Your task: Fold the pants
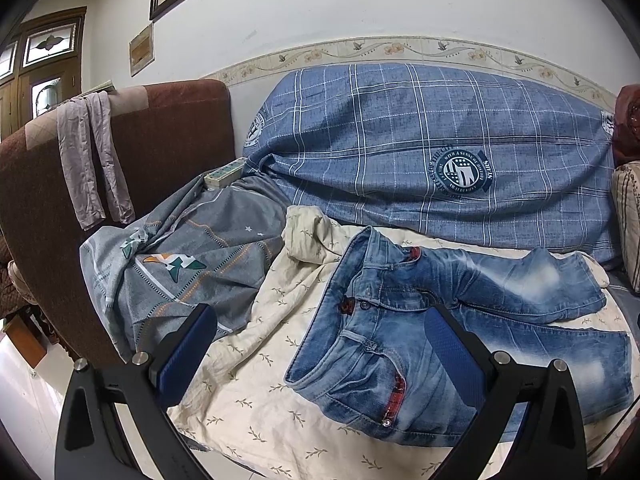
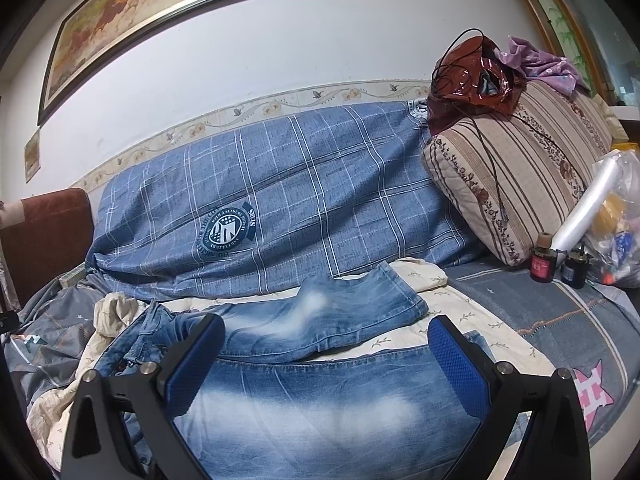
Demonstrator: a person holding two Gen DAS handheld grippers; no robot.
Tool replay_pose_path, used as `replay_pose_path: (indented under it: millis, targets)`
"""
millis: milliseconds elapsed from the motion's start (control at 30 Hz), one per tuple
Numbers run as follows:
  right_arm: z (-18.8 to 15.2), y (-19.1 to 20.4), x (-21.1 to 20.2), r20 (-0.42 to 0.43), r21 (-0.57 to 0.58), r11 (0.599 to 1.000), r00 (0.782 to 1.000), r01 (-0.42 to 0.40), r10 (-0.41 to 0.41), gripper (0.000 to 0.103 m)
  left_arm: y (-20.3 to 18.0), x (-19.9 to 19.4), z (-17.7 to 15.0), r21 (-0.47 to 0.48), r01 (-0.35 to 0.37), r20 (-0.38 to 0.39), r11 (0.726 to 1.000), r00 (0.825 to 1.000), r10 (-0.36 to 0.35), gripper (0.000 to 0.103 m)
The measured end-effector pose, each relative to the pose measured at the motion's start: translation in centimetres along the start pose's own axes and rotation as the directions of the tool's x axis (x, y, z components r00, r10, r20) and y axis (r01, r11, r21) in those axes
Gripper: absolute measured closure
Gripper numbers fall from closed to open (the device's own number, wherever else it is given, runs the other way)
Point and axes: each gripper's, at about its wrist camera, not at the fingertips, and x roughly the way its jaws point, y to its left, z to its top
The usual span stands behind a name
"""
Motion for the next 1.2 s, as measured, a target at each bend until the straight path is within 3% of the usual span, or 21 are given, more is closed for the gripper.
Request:
replay_pose_path:
  millis: [233,367,533,767,900,1100,1200]
  targets:
    - [0.4,-1.1,0.4,-0.008,-0.012,0.999,0.999,0.046,-0.046,0.000,0.3,1.2,-0.2,-0.001,0.015,-0.031,1.000,0.999,-0.015,0.000]
    - [0.5,-3.5,1.0,-0.005,0.041,0.996,0.997,0.082,-0.082,0.000,0.4,3.3,-1.0,-0.001,0.014,-0.073,1.000,0.997,-0.014,0.000]
    - [0.5,-5.8,2.5,-0.091,0.000,0.986,0.982,0.167,-0.167,0.000,0.3,6.6,-2.1,0.010,0.035,-0.151,0.999,0.988,-0.033,0.000]
    - [3.0,-8.2,9.6,-0.215,0.118,0.975,0.963,0.190,-0.161,0.000,1.6,12.8,0.5,0.038,0.045,-0.222,0.998,0.974,-0.035,0.000]
    - [5.6,-8.2,14.7,-0.236,0.178,0.966,0.961,0.187,-0.143,0.000,2.0,18.4,4.0,0.081,0.002,-0.253,0.997,0.967,0.019,0.000]
    - [7.2,-9.3,22.7,-0.318,0.230,0.956,0.943,0.181,-0.102,0.000,0.4,27.6,8.7,0.074,0.051,-0.376,0.996,0.926,-0.020,0.000]
    - [6.8,-10.5,26.3,-0.378,0.201,0.961,0.920,0.191,-0.104,0.000,-1.3,32.4,10.3,0.039,0.070,-0.436,0.997,0.899,-0.046,0.000]
